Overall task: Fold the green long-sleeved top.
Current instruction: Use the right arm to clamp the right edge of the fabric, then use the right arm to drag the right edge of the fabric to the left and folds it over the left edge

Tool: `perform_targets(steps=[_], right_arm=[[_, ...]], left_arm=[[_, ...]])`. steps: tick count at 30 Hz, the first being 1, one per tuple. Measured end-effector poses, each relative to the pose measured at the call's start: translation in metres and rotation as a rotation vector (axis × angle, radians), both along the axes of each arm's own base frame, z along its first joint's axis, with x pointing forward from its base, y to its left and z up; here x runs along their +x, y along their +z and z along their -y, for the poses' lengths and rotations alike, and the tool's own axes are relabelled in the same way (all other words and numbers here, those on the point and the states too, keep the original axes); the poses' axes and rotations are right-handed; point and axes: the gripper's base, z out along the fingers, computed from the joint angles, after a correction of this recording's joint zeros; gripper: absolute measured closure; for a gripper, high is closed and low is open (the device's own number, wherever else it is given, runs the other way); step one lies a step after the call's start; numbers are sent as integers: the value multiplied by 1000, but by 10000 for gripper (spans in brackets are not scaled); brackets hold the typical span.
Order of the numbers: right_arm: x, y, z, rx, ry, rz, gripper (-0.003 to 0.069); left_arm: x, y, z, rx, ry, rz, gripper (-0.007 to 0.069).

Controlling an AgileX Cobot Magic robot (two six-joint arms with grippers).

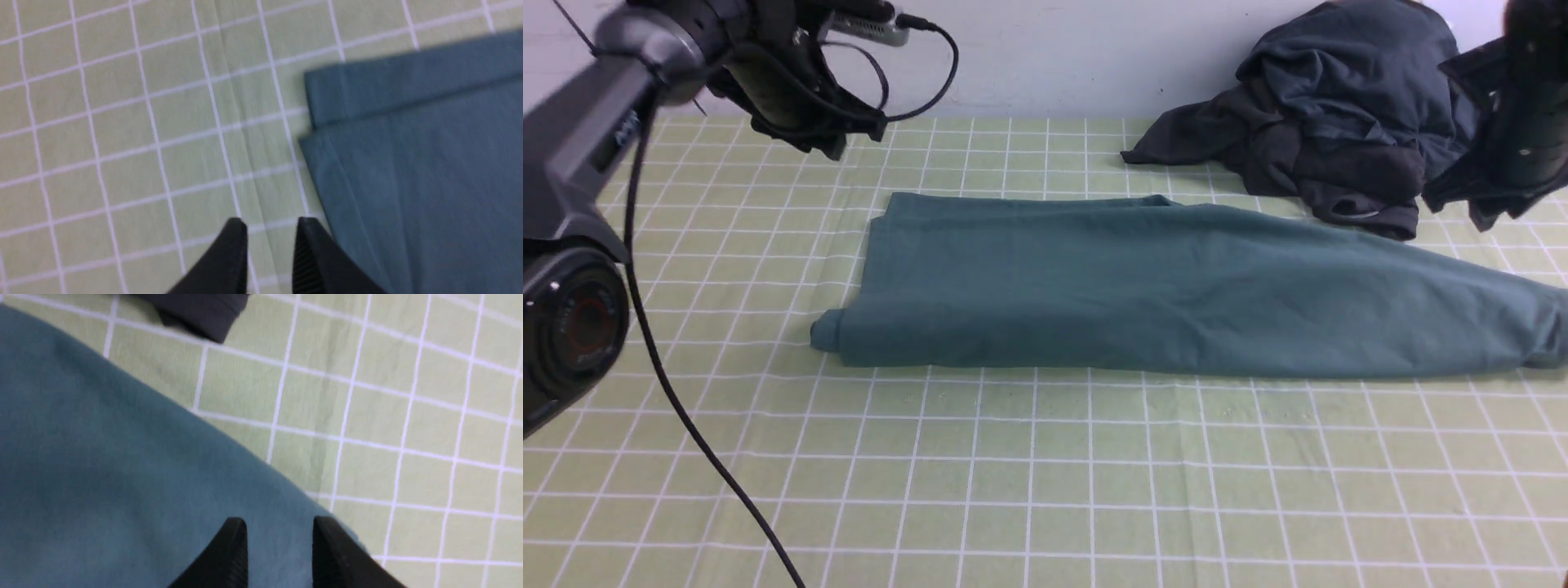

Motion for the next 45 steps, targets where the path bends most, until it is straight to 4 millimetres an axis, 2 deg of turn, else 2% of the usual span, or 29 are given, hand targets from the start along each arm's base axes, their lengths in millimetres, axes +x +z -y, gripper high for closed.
perform_targets(steps=[1,2,3,5,7,10,12,14,15,16,19,21,22,24,26,27,28,29,30,31,32,33,36,37,38,39,40,42,45], right_arm=[[-1,-1,4,21,-16,-1,438],[-6,-6,26,95,-80,-12,434],[-10,-11,40,133,-123,-26,423],[-20,-23,64,193,-197,-56,394],[-34,-40,85,266,-276,-104,331],[-47,-63,98,325,-341,-132,251],[-49,-70,101,330,-357,-115,225],[-50,-81,100,342,-375,-87,207],[-50,-83,100,345,-376,-87,207],[-50,-85,97,351,-377,-77,222],[-46,-86,91,358,-365,-61,338],[-46,-86,90,357,-362,-58,387],[-45,-85,88,359,-358,-58,471],[-45,-85,89,347,-338,-61,575],[-46,-84,90,330,-321,-67,610],[-48,-78,92,290,-297,-80,631],[-49,-73,94,264,-288,-81,633],[-50,-63,97,217,-273,-84,634],[-51,-57,99,198,-269,-79,634],[-52,-49,102,171,-266,-75,634],[-54,-21,111,100,-269,-31,634],[-55,-4,114,71,-276,2,634],[-57,47,112,64,-291,106,634],[-56,53,110,72,-290,124,634],[-54,80,98,114,-277,189,634],[-53,84,95,120,-271,200,634],[-48,104,77,168,-235,260,634],[-38,133,36,262,-144,354,634],[-32,152,-31,366,9,401,634]], left_arm=[[-5,6,-1,-7,-5,-16,523],[-19,33,-5,-35,-25,1,578],[-28,50,-8,-58,-42,20,602],[-46,77,-14,-113,-63,58,620],[-77,113,-20,-159,-96,114,627],[-114,136,-20,-172,-150,135,628],[-127,140,-19,-172,-166,133,628],[-157,143,-18,-181,-187,106,628],[-159,143,-18,-181,-188,103,628],[-171,143,-19,-182,-187,91,628],[-200,144,-19,-186,-179,82,628],[-210,146,-20,-186,-179,86,628],[-227,149,-20,-187,-178,98,628],[-252,154,-21,-186,-178,120,628],[-266,156,-21,-185,-178,133,628],[-293,157,-22,-183,-180,156,628],[-302,157,-22,-182,-181,163,628],[-324,154,-23,-181,-182,174,628],[-327,153,-23,-181,-182,175,628],[-339,149,-23,-181,-180,180,628],[-364,140,-25,-183,-163,192,628],[-376,131,-26,-185,-150,194,628],[-397,98,-28,-192,-113,201,628],[-398,96,-28,-192,-110,210,628],[-403,77,-29,-187,-91,225,628],[-405,75,-30,-186,-90,232,628],[-406,56,-31,-178,-73,240,628],[-407,37,-33,-172,-49,280,628],[-408,15,-34,-173,-31,316,628]])
